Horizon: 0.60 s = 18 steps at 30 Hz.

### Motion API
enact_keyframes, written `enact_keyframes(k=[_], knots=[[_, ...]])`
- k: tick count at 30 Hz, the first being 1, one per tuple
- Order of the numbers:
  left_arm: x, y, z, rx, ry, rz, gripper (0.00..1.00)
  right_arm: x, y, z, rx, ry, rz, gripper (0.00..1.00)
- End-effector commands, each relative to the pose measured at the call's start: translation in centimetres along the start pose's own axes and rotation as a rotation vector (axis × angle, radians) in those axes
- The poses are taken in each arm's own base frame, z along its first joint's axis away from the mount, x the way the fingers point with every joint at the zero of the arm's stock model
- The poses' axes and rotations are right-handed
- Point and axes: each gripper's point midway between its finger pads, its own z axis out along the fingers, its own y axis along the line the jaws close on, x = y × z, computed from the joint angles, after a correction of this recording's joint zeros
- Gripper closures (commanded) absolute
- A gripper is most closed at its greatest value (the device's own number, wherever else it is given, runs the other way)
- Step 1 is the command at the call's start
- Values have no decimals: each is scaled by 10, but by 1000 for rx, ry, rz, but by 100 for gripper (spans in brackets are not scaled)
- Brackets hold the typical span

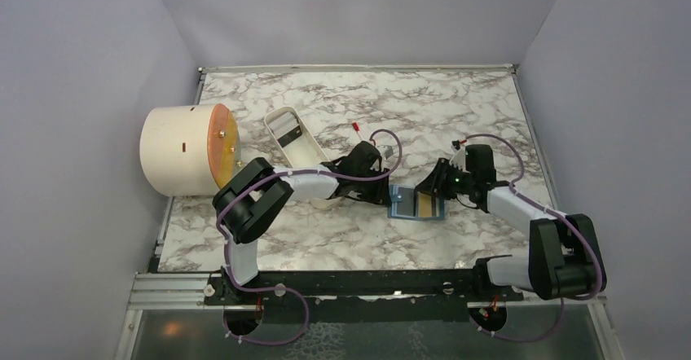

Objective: Put the credit cards into the card holder
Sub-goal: Insert the credit card into the card holder.

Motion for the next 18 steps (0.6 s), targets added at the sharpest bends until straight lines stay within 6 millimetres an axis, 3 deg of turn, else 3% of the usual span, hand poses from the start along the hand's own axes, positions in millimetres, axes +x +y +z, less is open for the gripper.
enact_keyframes(k=[1,6,13,18], knots=[[-18,-17,-17,22,-75,-4,70,7,-7,-13,83,22,-11,73],[-24,-36,-21,114,-98,-19,64,10,-4,-14,58,8,-3,81],[-14,-48,-16,222,-72,-54,56,13,-7,-4,53,18,5,91],[-7,-45,-10,227,-52,-68,55,17,-6,2,46,27,3,94]])
